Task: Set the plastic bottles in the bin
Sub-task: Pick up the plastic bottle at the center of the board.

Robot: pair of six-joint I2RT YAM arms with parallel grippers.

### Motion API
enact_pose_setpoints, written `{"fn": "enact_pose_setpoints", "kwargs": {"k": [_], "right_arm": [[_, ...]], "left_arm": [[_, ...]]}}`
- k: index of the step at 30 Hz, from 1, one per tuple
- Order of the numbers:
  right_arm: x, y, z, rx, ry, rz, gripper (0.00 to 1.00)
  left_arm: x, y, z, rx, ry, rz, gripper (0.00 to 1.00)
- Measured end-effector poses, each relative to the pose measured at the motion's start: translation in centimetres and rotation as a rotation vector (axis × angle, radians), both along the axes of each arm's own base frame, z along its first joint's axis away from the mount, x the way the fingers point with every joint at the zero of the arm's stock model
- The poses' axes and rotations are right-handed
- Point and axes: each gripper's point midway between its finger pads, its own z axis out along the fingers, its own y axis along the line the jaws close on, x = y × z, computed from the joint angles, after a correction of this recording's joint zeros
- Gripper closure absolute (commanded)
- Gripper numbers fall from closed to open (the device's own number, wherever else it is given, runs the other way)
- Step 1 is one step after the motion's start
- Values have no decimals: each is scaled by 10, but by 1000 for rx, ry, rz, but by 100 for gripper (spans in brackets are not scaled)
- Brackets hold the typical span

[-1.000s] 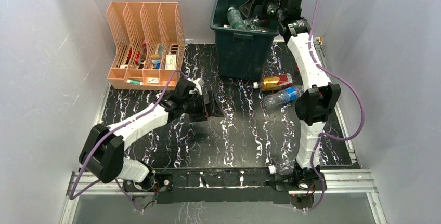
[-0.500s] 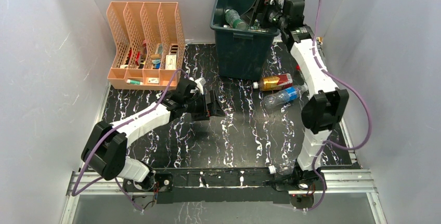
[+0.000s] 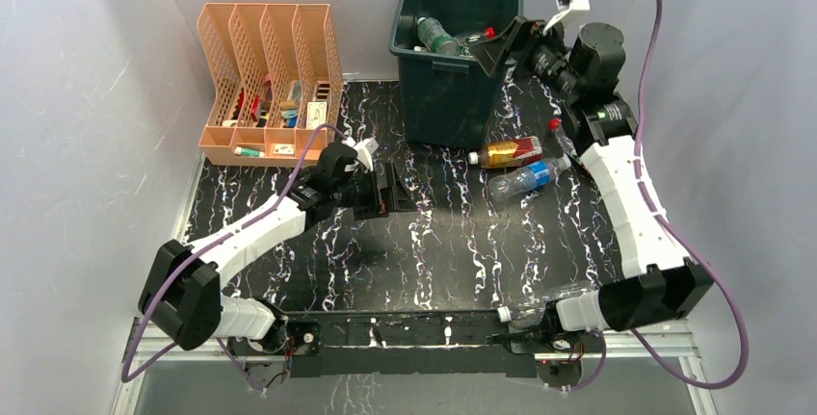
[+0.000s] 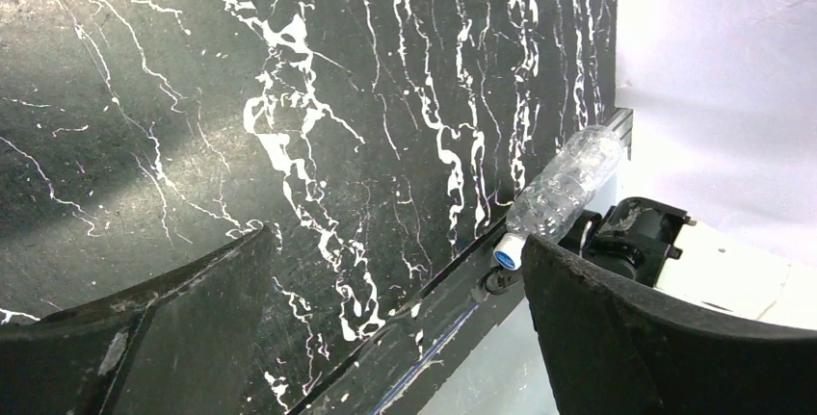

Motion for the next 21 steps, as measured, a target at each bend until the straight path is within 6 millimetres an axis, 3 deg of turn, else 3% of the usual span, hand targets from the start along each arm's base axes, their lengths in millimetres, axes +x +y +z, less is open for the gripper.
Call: {"fn": "enact_pose_setpoints", "kwargs": {"k": [5, 16, 21], "right_arm": [[-18, -8, -35, -22, 106, -21, 2], [-66, -23, -105, -63, 322, -51, 2], [-78, -25, -152, -56, 453, -59, 2]], "left_arm": [[-1, 1, 10, -19, -24, -2, 2], [-8, 5, 8, -13, -15, -5, 2], [-11, 7, 7, -5, -8, -6, 2]]}}
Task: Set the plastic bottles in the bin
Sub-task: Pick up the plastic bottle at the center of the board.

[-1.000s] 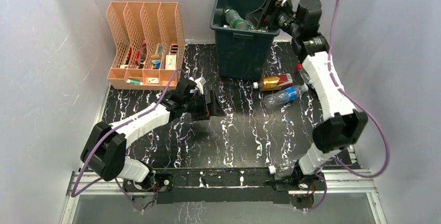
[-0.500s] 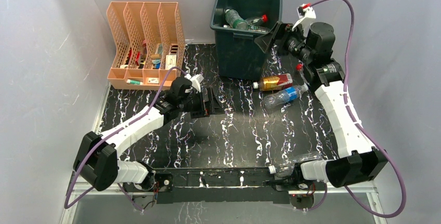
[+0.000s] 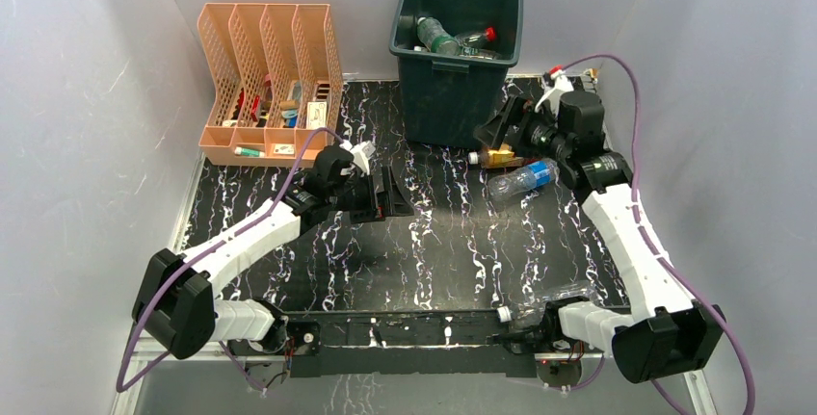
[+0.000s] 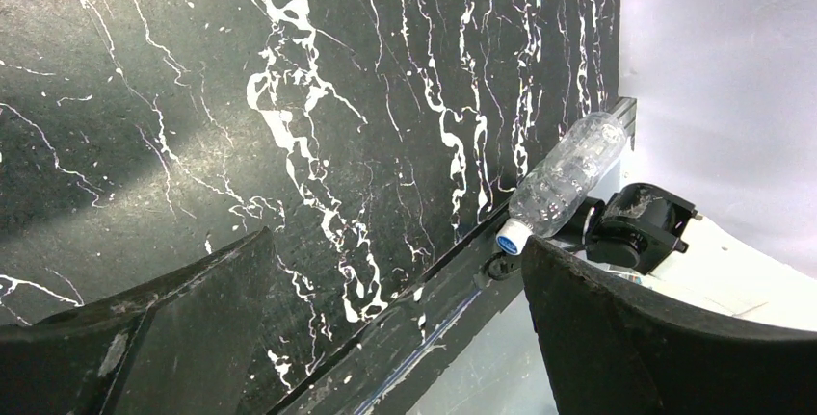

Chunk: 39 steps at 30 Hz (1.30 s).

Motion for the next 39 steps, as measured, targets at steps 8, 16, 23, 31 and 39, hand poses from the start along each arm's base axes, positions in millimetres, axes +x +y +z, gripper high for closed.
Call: {"fn": "enact_pose_setpoints", "kwargs": {"k": [8, 16, 23, 31, 39], "right_arm": [[-1, -13, -80, -30, 258, -131, 3], [15, -44, -133, -91, 389, -320, 3], [39, -95, -177, -87, 506, -491, 2], [52, -136, -197, -62, 553, -608, 2], [55, -145, -218, -63, 590, -634, 2]], "left_arm": [[-2, 2, -2, 10, 9, -5, 2], [-3, 2, -1, 19, 9, -11, 2], [-3, 2, -1, 19, 9, -10, 2], [-3, 2, -1, 17, 10, -13, 2], [-3, 2, -1, 16, 10, -13, 2]]}}
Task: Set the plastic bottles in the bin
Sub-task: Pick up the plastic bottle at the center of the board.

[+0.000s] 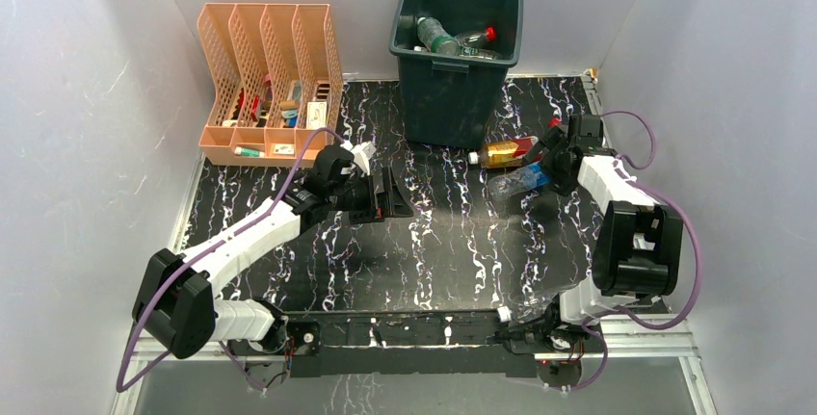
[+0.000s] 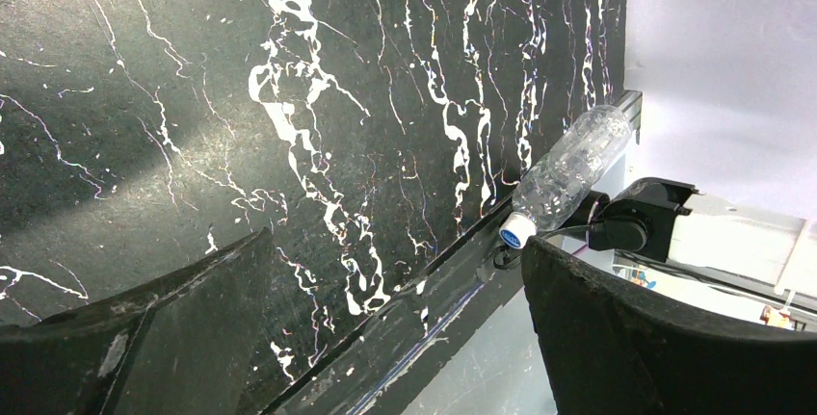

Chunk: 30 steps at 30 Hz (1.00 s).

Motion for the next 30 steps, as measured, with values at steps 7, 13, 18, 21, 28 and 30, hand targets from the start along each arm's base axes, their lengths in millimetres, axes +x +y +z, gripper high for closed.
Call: {"fn": "enact_pose_setpoints", "kwargs": {"k": [7, 13, 18, 21, 28, 30], "right_arm": [[3, 1, -17, 10, 31, -2, 3], [-1, 2, -36, 18, 62, 0, 5], [-7, 3, -52, 21, 94, 5, 12], [-5, 4, -53, 26, 81, 10, 16], [-3, 9, -55, 39, 48, 40, 32], [-3, 11, -55, 42, 36, 50, 36]], "left_arm": [[0, 0, -1, 1, 1, 0, 2], [0, 0, 0, -1, -1, 0, 2], [1, 0, -1, -3, -4, 0, 2], [0, 0, -1, -3, -3, 0, 2], [1, 0, -1, -5, -3, 2, 2], [1, -1, -1, -5, -3, 2, 2]]}}
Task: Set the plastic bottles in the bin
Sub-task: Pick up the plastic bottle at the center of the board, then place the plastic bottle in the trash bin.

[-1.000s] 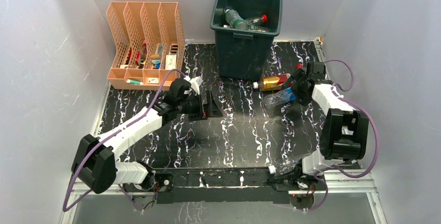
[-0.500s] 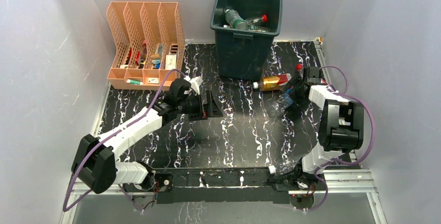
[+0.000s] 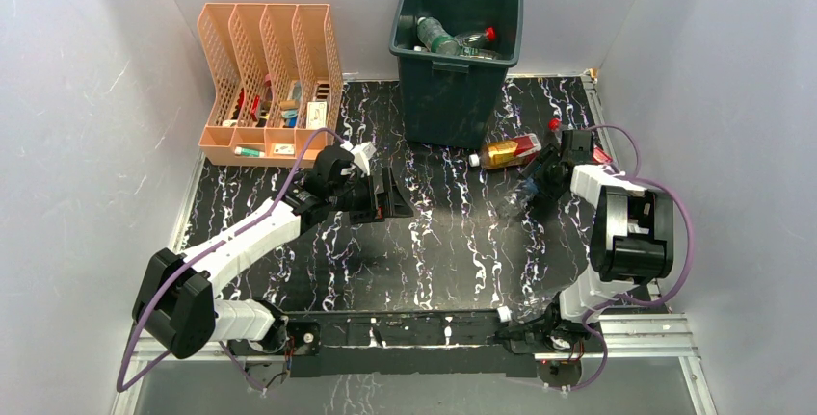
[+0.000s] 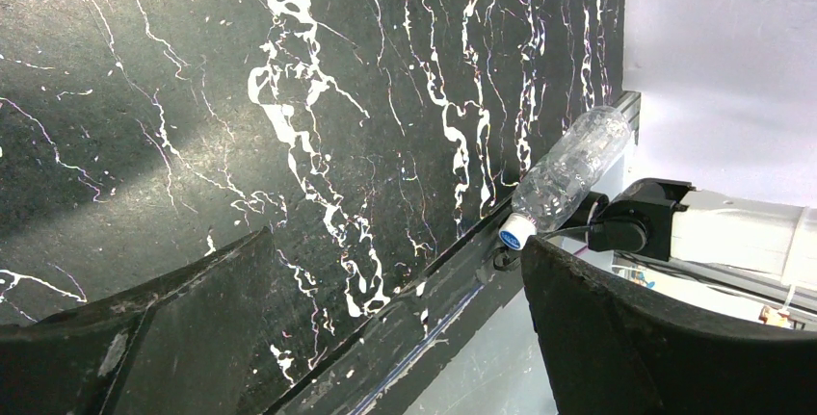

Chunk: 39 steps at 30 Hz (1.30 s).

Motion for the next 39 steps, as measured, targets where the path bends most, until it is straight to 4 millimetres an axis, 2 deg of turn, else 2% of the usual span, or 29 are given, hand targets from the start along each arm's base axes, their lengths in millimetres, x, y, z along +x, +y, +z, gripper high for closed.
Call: {"fn": "enact_pose_setpoints", "kwargs": {"k": [5, 9, 13, 18, 20, 22, 25, 26, 27, 28, 29, 31, 32, 39], "right_arm": [[-14, 17, 2, 10, -4, 55, 43], [-41, 34, 8, 14, 23, 113, 46], [-54, 48, 31, 11, -11, 171, 47], [-63, 55, 69, 7, -77, 203, 48], [-59, 58, 95, 2, -131, 214, 48], [-46, 61, 152, -10, -269, 230, 47], [-41, 63, 190, -12, -358, 240, 46], [-30, 66, 238, -16, -477, 252, 45], [-21, 68, 276, -20, -581, 259, 46], [-11, 73, 329, -6, -739, 272, 46], [-4, 80, 351, 17, -789, 288, 46], [36, 100, 407, 72, -948, 351, 46], [37, 101, 408, 73, -951, 353, 46], [79, 128, 441, 150, -1088, 443, 45]], "left_arm": [[0, 0, 0, 0, 0, 0, 2], [0, 0, 0, 0, 1, 0, 2], [0, 0, 0, 0, 0, 0, 2], [0, 0, 0, 0, 0, 0, 2], [0, 0, 0, 0, 0, -1, 2], [0, 0, 0, 2, -1, -2, 2], [0, 0, 0, 2, -1, -2, 2], [0, 0, -1, 3, 0, -2, 2], [0, 0, -1, 4, 1, -2, 2], [0, 0, -2, 5, 3, -2, 2], [0, 0, -3, 9, 8, -2, 2], [-2, 1, -6, 16, 17, -2, 2], [-2, 1, -6, 17, 17, -2, 2], [-2, -1, -9, 20, 23, -7, 2]]}}
